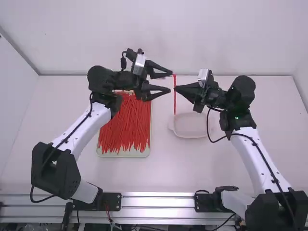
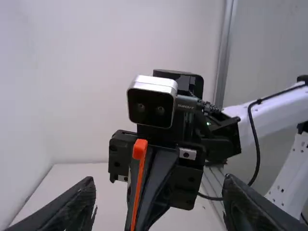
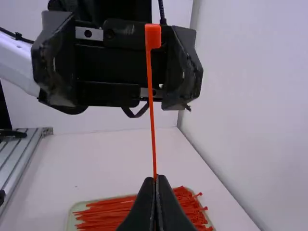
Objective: Fasten the cable tie
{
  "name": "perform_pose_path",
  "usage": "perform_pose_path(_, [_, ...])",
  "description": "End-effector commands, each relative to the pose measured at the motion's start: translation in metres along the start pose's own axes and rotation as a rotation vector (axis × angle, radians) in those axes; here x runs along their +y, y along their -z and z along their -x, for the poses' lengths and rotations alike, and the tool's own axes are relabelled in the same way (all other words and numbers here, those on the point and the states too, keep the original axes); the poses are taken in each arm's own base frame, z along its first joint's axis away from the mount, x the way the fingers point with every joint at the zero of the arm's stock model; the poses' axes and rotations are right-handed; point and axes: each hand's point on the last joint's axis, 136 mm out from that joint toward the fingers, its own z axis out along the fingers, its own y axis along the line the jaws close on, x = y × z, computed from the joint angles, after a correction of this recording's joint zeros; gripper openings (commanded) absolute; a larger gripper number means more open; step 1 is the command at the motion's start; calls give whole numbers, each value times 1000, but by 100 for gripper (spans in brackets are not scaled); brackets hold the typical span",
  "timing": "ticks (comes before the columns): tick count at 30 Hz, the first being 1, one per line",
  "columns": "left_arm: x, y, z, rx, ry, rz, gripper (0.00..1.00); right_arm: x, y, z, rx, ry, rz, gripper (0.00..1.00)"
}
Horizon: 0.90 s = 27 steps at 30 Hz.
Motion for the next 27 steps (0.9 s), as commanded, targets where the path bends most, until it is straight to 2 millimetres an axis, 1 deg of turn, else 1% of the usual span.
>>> perform_pose_path(1, [2,2,11,-32,47,33,68,8,-3,4,-10,-7,26,0])
perform_pose_path(7, [7,2,10,-40,86,55,65,6,-3,9,-22,-30,16,0])
perform_pose_path(9, [7,2,11,-42,76,54,61,7,-4,9,-23,-32,13,0])
perform_pose_path(11, [7,1,12,-46,77,58,60,6,-6,9,-24,-44,8,0])
perform_pose_path(15, [2,-8,11,-52,82,40,54,3,-6,10,-27,-65,-13,0])
perform_pose_path(16, [1,-9,11,-52,76,36,52,3,-7,10,-27,-66,-12,0])
perform_pose_path(17, [2,-9,11,-53,74,40,45,3,-7,10,-27,-76,-12,0])
perform_pose_path(18, [3,-8,11,-53,71,43,44,3,-6,10,-27,-81,-13,0])
perform_pose_path(19, [3,-8,12,-54,70,44,37,3,-6,10,-27,-80,-10,0])
perform_pose_path(20, [2,-9,11,-54,71,40,34,3,-6,10,-27,-82,-9,0])
perform_pose_path(26, [2,-10,13,-62,83,44,32,4,-7,9,-26,-96,-5,0])
perform_pose_path(27, [2,-10,13,-62,85,45,28,4,-6,9,-25,-105,-6,0])
